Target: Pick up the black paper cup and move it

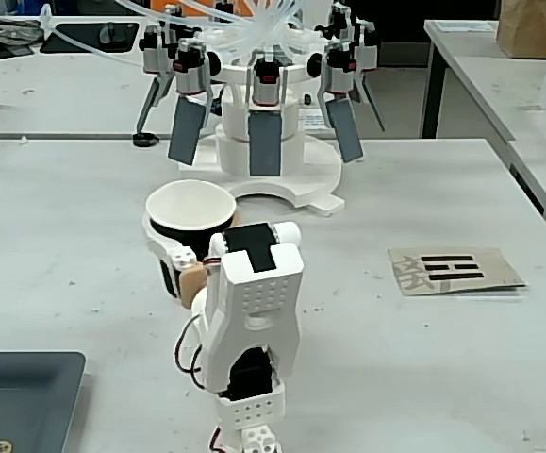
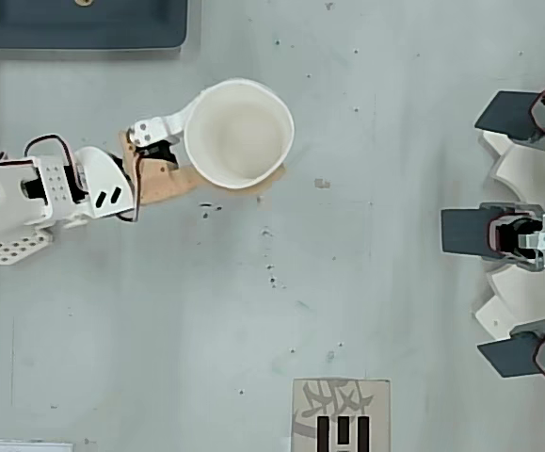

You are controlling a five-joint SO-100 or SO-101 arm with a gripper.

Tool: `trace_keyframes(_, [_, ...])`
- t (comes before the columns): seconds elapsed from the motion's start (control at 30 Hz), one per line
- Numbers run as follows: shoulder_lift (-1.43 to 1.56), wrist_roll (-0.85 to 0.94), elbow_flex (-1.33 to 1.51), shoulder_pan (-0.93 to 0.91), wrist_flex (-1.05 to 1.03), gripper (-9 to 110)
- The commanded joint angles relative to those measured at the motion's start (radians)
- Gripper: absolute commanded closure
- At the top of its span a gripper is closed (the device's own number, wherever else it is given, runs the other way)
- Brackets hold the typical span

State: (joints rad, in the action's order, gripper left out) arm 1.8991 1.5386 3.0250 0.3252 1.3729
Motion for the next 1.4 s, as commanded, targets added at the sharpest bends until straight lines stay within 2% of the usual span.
trace_keyframes(0.0, [0.04,0.006,-0.009,-0.04,-0.014,87])
trace_keyframes(0.5, [-0.026,-0.02,-0.074,-0.198,-0.072,85])
trace_keyframes(1.37, [-0.239,-0.028,-0.586,-0.291,-0.365,85])
